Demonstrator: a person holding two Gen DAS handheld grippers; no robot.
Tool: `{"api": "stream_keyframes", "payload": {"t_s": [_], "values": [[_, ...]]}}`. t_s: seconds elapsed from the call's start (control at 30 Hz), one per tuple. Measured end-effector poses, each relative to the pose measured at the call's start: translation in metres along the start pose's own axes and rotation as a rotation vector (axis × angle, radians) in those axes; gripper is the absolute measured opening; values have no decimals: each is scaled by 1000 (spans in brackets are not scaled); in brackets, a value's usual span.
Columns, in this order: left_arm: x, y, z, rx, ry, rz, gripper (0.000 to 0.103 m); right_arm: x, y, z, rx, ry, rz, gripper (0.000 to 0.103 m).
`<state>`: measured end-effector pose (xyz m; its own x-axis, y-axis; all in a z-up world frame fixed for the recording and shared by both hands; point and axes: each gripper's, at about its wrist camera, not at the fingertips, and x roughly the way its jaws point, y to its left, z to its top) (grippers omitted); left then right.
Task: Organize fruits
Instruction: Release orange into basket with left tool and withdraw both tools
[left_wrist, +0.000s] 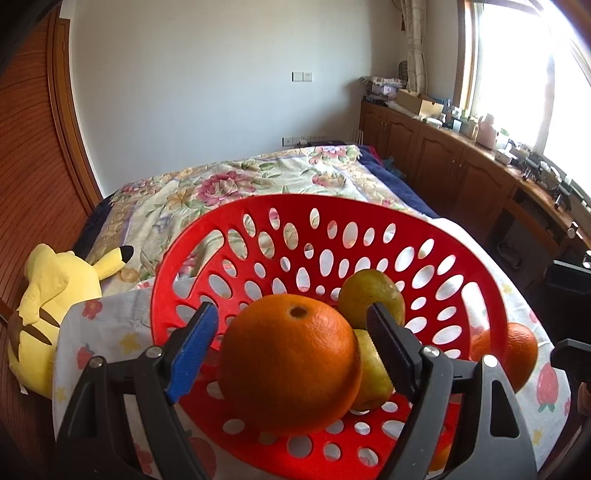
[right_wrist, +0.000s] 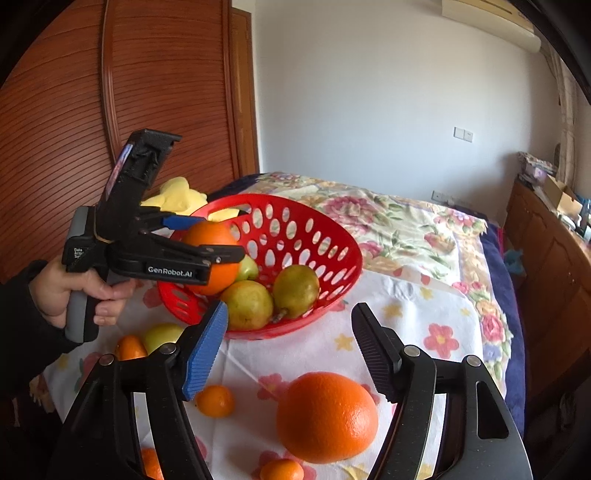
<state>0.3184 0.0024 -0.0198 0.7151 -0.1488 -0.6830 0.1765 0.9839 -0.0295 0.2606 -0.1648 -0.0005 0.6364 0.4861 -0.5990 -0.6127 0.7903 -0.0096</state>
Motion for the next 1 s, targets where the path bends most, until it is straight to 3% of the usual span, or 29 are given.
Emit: {"api": "stream_keyframes", "payload": {"t_s": [0.3, 0.6, 1.0], "values": [[-49, 6, -23, -11, -94, -50, 83, -12, 4, -15, 54, -15, -19, 74], [-99, 16, -73, -13, -168, -60, 83, -21, 12, -47, 126, -8, -68, 75], [-102, 9, -141, -12, -142, -23, 83, -34, 38, -93, 199, 13, -50, 73]]}}
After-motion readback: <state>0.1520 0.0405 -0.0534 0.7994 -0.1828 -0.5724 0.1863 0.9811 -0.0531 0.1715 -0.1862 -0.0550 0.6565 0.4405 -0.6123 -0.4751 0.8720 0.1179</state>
